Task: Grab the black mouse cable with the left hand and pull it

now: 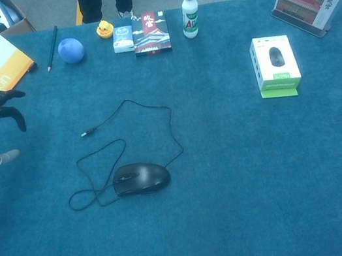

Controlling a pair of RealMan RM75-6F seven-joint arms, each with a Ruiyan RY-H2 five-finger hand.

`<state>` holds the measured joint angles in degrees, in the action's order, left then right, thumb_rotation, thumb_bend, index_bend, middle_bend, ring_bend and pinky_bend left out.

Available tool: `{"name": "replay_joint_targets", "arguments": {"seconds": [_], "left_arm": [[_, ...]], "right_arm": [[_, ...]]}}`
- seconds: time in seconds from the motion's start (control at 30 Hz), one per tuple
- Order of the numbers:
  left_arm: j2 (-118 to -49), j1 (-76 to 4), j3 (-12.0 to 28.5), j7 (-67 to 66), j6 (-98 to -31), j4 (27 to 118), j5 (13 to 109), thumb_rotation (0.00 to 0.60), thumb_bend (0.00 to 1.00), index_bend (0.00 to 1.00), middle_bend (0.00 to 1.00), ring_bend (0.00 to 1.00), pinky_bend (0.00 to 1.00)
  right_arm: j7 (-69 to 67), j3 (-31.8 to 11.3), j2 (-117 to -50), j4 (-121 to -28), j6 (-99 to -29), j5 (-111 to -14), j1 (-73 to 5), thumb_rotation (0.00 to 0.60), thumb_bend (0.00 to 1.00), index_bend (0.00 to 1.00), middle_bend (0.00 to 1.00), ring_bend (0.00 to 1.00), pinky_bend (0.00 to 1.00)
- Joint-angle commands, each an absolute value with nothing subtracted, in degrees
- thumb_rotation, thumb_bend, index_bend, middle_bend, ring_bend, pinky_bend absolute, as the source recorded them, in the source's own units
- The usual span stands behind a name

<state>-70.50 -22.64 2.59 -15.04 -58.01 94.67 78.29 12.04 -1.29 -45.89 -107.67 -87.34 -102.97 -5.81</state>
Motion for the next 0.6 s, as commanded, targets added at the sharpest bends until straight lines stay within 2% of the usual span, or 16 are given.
{"name": "replay_joint_targets", "arguments": {"seconds": [0.03, 0.33, 0.6], "left_arm": [[-72.95, -24.29, 3.82, -17.71, -55.92, 93.48, 74.14, 0.600, 0.26, 0.41, 0.06, 0.03, 0.19], [-77.80, -26.44, 5.74, -20.12, -55.00, 89.66, 66.71, 0.600, 0.27, 0.41, 0.05, 0.03, 0.19], [-82.14, -25.42, 6.51, -20.81, -60.56, 89.34, 64.56, 0.600, 0.27, 0.42, 0.05, 0.03, 0.17]], "right_arm": [[11.89, -1.35, -45.84, -107.50, -87.35, -102.78, -5.82, 0.600, 0.20, 0.34, 0.26, 0.18, 0.30], [11.25, -1.64, -45.93, -107.05, -87.64, -102.61, -5.96, 0.600, 0.20, 0.34, 0.26, 0.18, 0.30], [11.33, -1.55, -46.11, -106.86, -87.59, -102.80, -6.00, 0.600, 0.20, 0.34, 0.26, 0.18, 0.30]]}}
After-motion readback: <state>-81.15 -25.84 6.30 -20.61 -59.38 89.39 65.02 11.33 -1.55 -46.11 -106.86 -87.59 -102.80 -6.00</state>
